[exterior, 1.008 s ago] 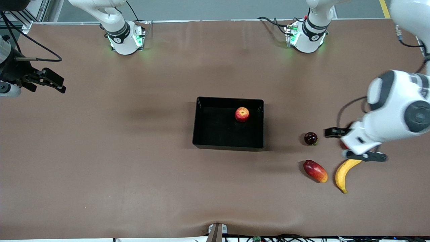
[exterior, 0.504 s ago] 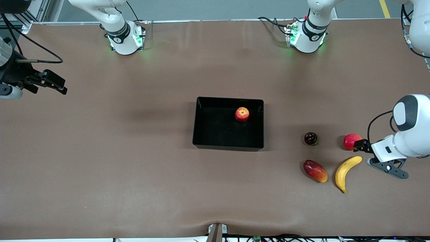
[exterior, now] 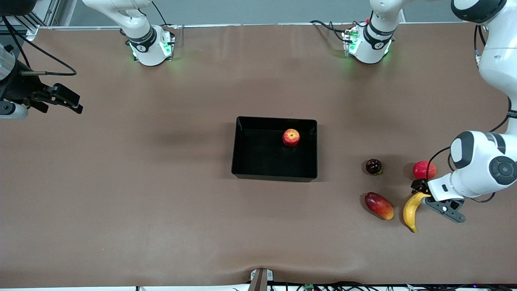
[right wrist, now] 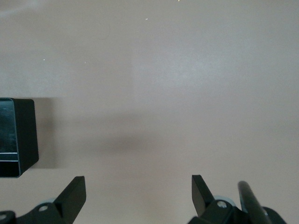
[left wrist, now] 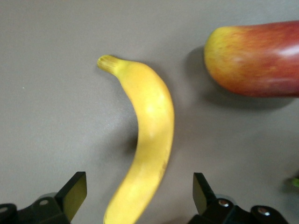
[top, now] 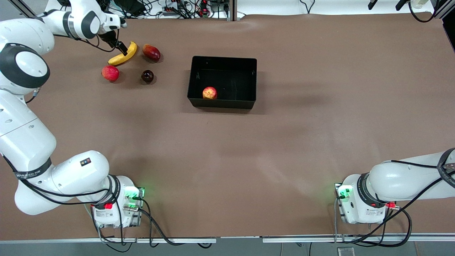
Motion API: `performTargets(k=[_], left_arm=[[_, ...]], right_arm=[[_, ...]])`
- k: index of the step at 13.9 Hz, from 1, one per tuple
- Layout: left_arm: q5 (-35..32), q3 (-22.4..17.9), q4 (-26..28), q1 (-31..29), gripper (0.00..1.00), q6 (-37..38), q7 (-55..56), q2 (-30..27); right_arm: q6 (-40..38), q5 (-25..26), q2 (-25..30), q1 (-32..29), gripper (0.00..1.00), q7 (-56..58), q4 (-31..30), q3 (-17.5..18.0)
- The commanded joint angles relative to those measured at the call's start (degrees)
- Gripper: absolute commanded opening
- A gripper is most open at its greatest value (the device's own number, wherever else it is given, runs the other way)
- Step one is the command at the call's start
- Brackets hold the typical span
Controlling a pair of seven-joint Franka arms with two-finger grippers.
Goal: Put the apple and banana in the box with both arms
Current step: 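Grasp and lift the yellow banana with the left gripper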
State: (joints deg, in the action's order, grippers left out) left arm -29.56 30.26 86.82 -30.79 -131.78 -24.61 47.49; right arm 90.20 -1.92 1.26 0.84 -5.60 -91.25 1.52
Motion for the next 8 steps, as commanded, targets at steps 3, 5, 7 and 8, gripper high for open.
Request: performTargets(k=[3, 5, 7, 8], left_arm=[[-2.6, -0.6, -0.6, -0.2, 0.85, -5.9, -3.4, 2.9], [-2.6, -0.6, -0.7, -0.1, 0.67, -6.2, -3.4, 3.2], [-2.6, -0.6, -0.8, 0.1, 0.35, -6.2, -3.6, 3.2], [-2.7, -0.6, -0.9, 0.1, 0.2, -6.2, -4.1, 3.1]], right_arm=[[-0.9, -1.2, -0.6, -1.3, 1.0, 0.8, 1.2, 0.4], [-0.9, -1.2, -0.5, -1.3, 1.0, 0.8, 1.2, 0.4], [-1.3, -1.2, -0.6, -1.3, 1.0, 0.8, 1.2, 0.4], [-1.3, -1.2, -0.6, -1.4, 1.0, 0.9, 1.2, 0.4]])
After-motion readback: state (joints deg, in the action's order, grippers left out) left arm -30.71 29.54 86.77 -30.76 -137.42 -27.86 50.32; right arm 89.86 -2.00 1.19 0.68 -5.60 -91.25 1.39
